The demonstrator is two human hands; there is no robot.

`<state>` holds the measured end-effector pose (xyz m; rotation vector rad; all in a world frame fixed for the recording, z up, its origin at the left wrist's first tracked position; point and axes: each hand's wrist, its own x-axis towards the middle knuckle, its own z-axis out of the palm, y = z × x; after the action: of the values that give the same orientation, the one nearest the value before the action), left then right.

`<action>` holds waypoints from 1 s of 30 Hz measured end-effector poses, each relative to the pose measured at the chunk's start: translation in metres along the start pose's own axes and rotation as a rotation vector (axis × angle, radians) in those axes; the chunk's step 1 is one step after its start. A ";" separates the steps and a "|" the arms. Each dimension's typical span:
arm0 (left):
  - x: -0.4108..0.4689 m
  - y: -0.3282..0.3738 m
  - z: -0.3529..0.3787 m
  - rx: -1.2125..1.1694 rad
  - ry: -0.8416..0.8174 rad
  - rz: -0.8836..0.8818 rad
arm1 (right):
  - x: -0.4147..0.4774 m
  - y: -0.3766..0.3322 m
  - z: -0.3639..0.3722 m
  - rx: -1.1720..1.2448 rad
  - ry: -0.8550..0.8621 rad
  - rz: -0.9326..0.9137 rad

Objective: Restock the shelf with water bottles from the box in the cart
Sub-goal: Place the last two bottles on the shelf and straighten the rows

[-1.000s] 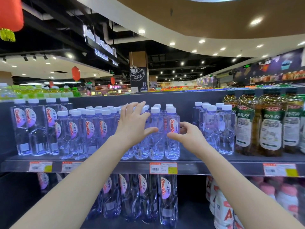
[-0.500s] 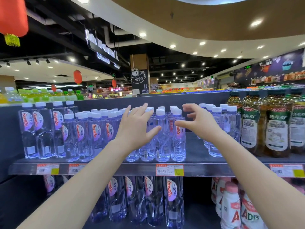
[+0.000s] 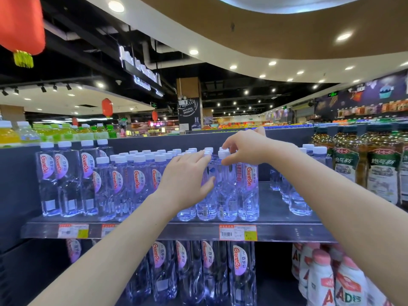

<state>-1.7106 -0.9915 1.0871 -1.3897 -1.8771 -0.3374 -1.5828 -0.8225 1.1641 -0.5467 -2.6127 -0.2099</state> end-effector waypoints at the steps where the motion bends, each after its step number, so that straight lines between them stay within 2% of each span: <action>1: -0.001 -0.001 0.000 -0.005 -0.005 0.000 | 0.003 -0.001 0.000 -0.010 -0.003 0.012; 10: -0.003 -0.009 0.007 -0.039 0.007 0.026 | 0.019 -0.007 0.010 -0.044 -0.025 0.048; 17: -0.003 -0.013 0.015 -0.070 0.046 0.050 | 0.022 -0.004 0.007 0.072 -0.021 0.040; 25: 0.000 -0.019 0.021 -0.099 0.090 0.060 | 0.021 -0.002 -0.006 0.167 -0.191 -0.020; 30: 0.002 -0.021 0.024 -0.082 0.098 0.083 | 0.019 -0.004 -0.015 0.206 -0.261 0.024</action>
<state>-1.7398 -0.9828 1.0768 -1.4746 -1.7377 -0.4369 -1.5940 -0.8228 1.1856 -0.5651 -2.8321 0.1476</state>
